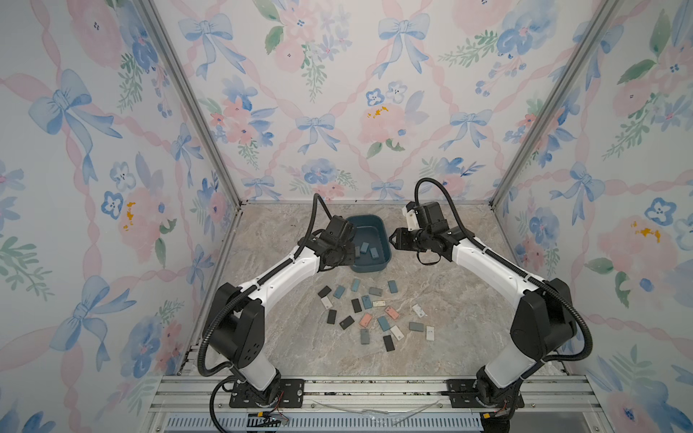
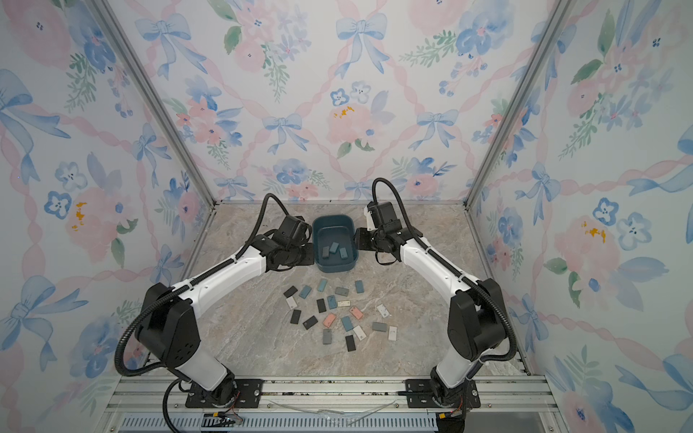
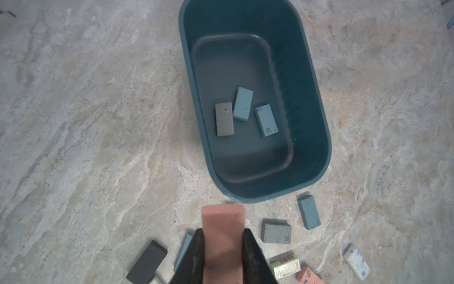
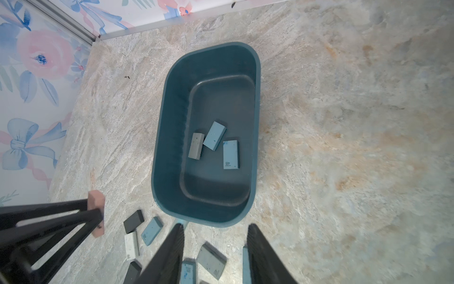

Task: Put the eraser in the storage box
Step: Place the eraser in the storage box.

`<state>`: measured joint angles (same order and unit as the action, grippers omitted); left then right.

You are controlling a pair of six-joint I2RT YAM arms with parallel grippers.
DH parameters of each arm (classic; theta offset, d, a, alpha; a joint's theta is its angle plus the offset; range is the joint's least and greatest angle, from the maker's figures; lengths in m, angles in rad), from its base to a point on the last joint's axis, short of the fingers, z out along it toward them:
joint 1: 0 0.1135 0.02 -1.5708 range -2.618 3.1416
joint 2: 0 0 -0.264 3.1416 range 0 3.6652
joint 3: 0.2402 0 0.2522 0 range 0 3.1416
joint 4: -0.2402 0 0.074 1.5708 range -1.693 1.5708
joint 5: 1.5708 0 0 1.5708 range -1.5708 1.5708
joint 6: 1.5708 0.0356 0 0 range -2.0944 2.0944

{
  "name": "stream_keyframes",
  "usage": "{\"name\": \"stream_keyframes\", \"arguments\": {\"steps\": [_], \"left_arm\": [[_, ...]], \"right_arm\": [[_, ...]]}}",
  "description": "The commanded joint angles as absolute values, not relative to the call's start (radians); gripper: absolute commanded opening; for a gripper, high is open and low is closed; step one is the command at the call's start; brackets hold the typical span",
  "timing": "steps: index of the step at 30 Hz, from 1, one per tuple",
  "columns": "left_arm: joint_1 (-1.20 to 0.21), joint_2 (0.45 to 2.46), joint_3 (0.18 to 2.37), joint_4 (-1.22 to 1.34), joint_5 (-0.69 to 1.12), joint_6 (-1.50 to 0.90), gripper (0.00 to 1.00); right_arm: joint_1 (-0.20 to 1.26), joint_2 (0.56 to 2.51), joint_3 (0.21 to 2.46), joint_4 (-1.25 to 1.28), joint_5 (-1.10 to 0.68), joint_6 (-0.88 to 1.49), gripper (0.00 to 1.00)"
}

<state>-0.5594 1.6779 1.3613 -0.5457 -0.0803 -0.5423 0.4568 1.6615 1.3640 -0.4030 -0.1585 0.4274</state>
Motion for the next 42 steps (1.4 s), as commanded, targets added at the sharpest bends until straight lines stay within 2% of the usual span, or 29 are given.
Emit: {"name": "stream_keyframes", "arguments": {"steps": [1,11,16,26,42], "left_arm": [[-0.547,1.777,1.489,-0.558,-0.044,-0.473,0.25],[-0.533,2.116,1.858,-0.577,-0.006,-0.456,0.24],[-0.531,2.247,1.981,-0.592,-0.044,-0.485,0.24],[-0.529,2.421,2.137,-0.593,-0.122,-0.557,0.24],[-0.494,2.527,2.217,-0.592,-0.168,-0.587,0.24]], "right_arm": [[0.449,1.602,1.324,-0.38,-0.172,0.449,0.45],[0.421,1.532,1.232,-0.378,-0.166,0.474,0.45],[0.399,1.501,1.204,-0.388,-0.16,0.475,0.45],[0.376,1.498,1.195,-0.404,-0.169,0.474,0.45],[0.374,1.529,1.2,-0.398,-0.198,0.488,0.45]]}}
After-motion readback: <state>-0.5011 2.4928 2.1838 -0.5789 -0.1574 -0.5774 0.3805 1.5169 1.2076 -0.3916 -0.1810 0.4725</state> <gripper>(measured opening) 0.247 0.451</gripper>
